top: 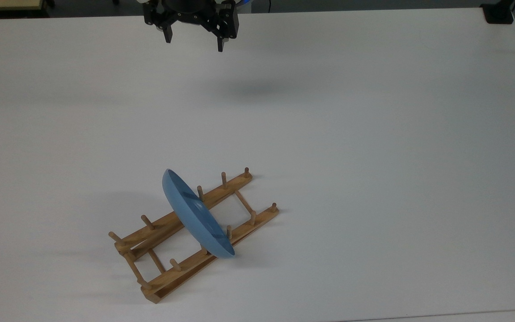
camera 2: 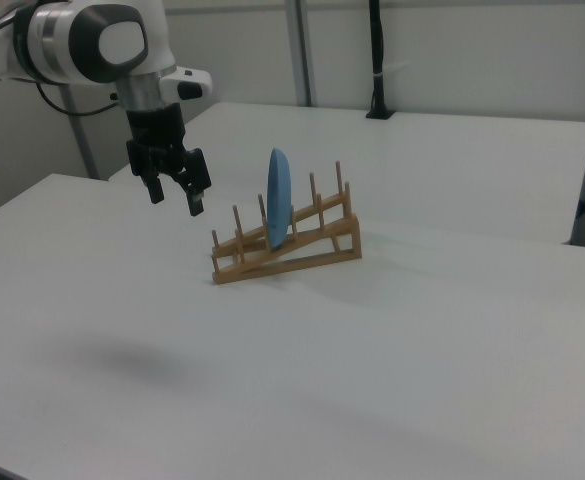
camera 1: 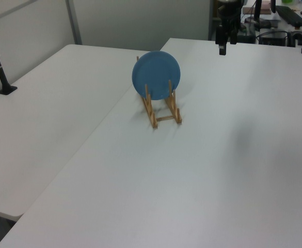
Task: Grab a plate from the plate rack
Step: 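Move the open gripper down toward the rim of the blue plate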
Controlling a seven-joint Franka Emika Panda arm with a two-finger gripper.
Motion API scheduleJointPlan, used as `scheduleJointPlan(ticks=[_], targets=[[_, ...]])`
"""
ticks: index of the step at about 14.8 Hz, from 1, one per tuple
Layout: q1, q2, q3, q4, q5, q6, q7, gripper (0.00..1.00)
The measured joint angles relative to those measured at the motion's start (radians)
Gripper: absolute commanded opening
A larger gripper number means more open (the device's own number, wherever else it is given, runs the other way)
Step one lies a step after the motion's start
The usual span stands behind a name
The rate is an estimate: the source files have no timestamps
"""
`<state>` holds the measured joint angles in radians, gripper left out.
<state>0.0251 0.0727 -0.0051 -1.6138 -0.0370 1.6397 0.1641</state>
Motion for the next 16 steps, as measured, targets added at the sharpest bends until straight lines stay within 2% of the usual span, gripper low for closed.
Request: scheduleJointPlan(ticks=[12, 16], targets=[[0.003, 0.001, 0.000, 0.006, 0.000, 0.006, -0.006, 1.00], [0.004, 0.027, 0.000, 0.051, 0.000, 0.108, -0.006, 1.00]])
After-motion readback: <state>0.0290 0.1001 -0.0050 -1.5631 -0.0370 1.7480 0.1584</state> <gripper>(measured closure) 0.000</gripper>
